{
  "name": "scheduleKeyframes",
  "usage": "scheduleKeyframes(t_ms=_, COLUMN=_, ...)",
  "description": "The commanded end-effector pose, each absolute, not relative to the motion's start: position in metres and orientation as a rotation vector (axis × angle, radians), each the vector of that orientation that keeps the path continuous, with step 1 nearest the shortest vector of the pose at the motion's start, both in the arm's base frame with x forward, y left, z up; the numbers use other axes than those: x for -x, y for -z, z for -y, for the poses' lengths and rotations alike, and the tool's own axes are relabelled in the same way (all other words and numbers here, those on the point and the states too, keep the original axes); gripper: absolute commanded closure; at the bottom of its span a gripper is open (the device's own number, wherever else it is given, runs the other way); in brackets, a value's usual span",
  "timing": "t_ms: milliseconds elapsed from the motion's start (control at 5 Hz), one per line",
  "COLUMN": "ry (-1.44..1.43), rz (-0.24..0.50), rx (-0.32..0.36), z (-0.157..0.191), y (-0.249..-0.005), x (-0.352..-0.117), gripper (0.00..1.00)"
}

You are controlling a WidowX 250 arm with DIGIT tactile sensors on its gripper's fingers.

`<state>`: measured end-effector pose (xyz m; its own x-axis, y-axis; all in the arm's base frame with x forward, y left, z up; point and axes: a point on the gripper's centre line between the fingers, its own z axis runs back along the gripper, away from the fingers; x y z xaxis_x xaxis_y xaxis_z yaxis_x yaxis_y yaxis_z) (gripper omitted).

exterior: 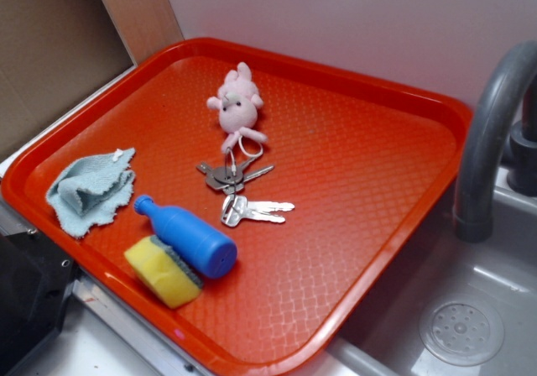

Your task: Grab the blue cloth.

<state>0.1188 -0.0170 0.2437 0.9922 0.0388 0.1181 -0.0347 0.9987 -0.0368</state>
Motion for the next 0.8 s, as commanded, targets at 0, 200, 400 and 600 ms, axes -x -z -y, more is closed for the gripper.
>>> scheduleKeyframes(t_ms=0, ry=-0.037, rz=0.119, rx=0.035, z=0.017, y=-0.244, x=-0.119, gripper=0.00)
scheduleKeyframes(t_ms=200, ry=-0.049, rz=0.077, rx=-0.028, z=-0.008, y=-0.200, x=-0.133, gripper=0.00)
scheduleKeyframes(t_ms=400, ry=-0.001, rz=0.080, rx=0.067, z=-0.033, y=-0.169, x=-0.139, gripper=0.00)
scheduleKeyframes(t_ms=600, ry=0.045, rz=0.047, rx=0.080, z=-0.048, y=-0.122, x=-0.147, gripper=0.00)
